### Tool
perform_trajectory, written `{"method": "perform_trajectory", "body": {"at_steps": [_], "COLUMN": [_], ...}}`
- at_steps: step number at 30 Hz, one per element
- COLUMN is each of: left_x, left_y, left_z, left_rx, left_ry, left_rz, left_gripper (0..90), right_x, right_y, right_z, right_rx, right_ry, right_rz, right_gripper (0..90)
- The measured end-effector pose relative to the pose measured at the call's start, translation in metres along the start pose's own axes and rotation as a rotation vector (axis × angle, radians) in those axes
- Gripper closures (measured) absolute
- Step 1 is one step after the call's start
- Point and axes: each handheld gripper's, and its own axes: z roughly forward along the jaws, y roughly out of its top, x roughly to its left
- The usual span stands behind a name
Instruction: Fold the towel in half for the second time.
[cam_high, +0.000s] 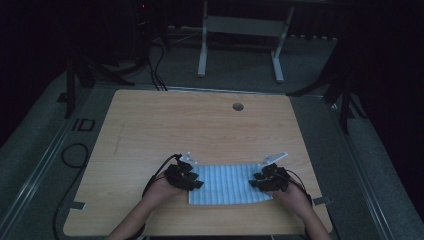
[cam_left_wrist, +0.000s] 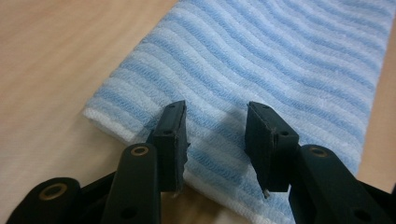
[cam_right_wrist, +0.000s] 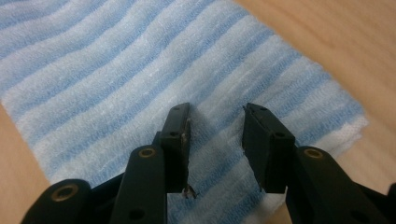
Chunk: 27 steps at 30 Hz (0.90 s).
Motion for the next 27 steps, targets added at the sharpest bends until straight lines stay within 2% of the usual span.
{"method": "perform_trajectory", "body": {"at_steps": [5,9,15,20,25,27], "left_x": [0.013,0.028,0.045,0.061,0.073,0.076], "left_y": [0.003,0.006,0.013,0.018,0.027,0.028], "left_z": [-0.003,-0.006,-0.008,-0.008,-0.006,-0.006], "left_rx": [0.011,0.016,0.034,0.024,0.033,0.035], "left_ry": [0.056,0.075,0.126,0.137,0.170,0.170], "left_rz": [0.001,-0.020,-0.016,-0.052,-0.064,-0.067], "left_gripper": [58.0,58.0,57.9,57.9,57.9,57.9], "right_x": [-0.005,-0.007,-0.012,-0.017,-0.024,-0.025], "right_y": [0.017,0.029,0.048,0.060,0.071,0.073], "right_z": [0.011,0.019,0.030,0.037,0.044,0.046], "right_rx": [-0.005,-0.001,0.006,0.005,0.006,0.004], "right_ry": [0.002,0.001,0.004,-0.005,-0.012,-0.015], "right_rz": [0.005,0.004,0.007,0.018,0.033,0.037], "right_gripper": [60.8,60.7,60.4,60.3,60.2,60.1]}}
